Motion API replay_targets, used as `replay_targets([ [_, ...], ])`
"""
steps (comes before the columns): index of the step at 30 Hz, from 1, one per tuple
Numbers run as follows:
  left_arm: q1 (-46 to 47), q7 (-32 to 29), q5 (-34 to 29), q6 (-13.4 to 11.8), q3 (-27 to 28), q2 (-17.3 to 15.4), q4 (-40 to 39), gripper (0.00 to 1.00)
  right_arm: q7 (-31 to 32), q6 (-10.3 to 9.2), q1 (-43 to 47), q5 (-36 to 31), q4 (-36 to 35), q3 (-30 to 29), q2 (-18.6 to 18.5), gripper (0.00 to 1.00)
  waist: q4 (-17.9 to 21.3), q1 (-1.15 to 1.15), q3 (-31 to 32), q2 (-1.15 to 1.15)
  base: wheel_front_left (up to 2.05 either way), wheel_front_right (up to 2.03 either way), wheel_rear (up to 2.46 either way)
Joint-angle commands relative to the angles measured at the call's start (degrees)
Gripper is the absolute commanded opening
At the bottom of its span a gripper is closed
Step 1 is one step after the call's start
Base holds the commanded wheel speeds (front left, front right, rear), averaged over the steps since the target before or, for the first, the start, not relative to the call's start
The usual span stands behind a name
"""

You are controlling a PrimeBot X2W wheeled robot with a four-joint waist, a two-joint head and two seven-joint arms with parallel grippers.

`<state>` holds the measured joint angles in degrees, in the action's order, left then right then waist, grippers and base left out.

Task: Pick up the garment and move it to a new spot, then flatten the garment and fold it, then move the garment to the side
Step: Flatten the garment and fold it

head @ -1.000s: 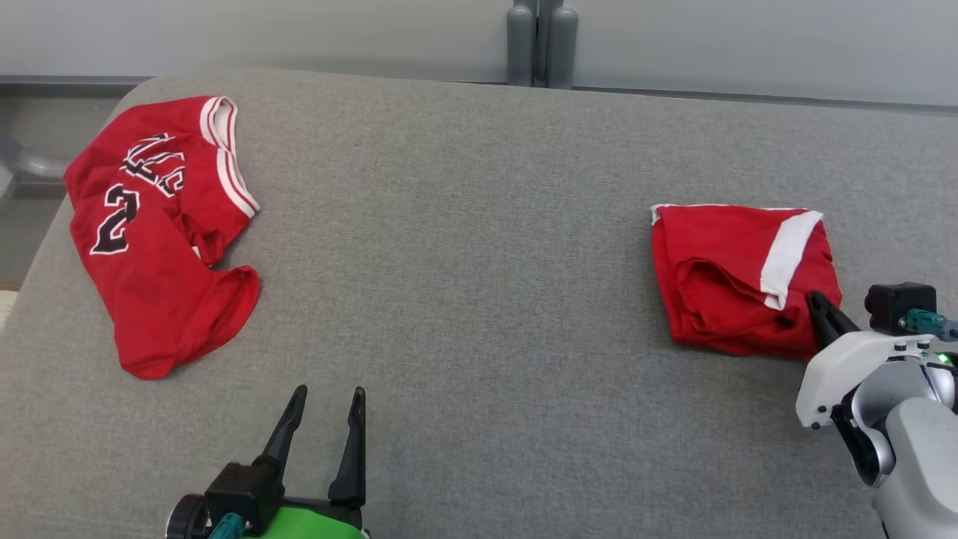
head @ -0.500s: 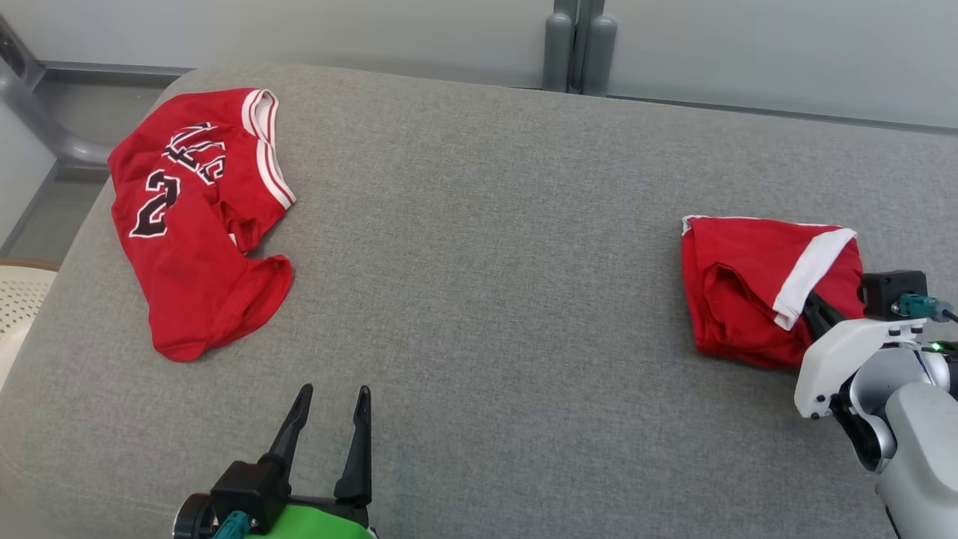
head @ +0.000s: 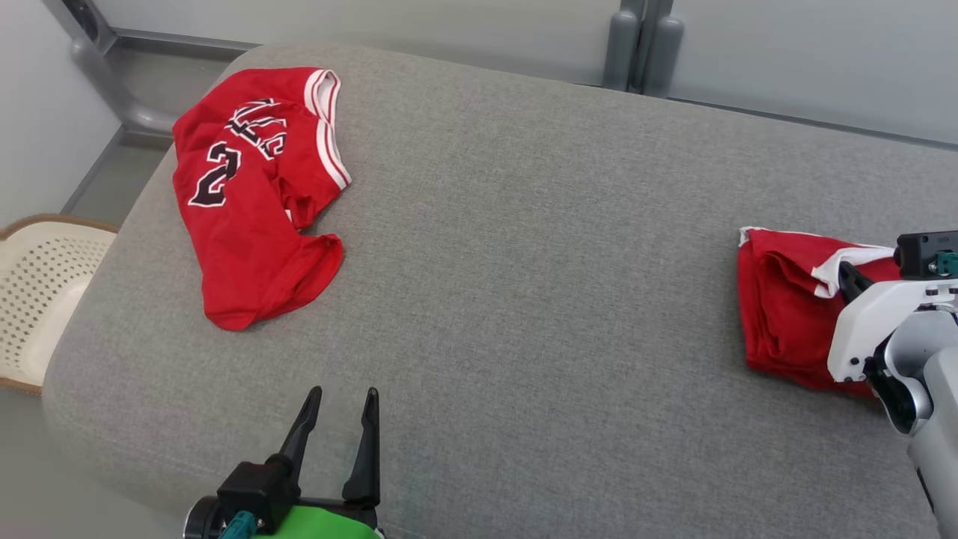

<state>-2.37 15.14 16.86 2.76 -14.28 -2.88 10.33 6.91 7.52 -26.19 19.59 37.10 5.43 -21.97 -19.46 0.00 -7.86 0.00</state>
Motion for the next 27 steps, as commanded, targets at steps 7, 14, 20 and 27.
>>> replay_targets([
  [7,1.3,0.0,0.7,-0.4,-0.8,-0.1,0.2,1.00,0.8,-0.05,-3.1,-0.8,1.3,-1.4,-1.0,0.00,-4.5,0.00,-1.7,0.00,0.00,0.00,0.00],
  [14,1.2,0.0,1.2,-0.8,-1.2,-0.1,0.2,1.00,-0.3,-0.05,-6.4,-2.7,3.4,-2.8,-0.1,0.00,-6.3,0.00,-2.6,0.00,0.00,0.00,0.00],
  [20,-0.1,0.0,0.7,-1.0,-0.1,-0.1,0.6,1.00,-5.1,-0.06,-7.5,-5.9,4.6,-1.6,1.7,0.00,-4.5,0.00,-0.3,0.00,0.00,0.00,0.00],
  [27,-2.8,0.0,-1.2,-0.8,3.4,-0.1,0.9,1.00,-12.8,-0.06,-2.3,-6.7,0.7,2.4,3.1,0.00,0.8,0.00,5.8,0.00,0.00,0.00,0.00],
])
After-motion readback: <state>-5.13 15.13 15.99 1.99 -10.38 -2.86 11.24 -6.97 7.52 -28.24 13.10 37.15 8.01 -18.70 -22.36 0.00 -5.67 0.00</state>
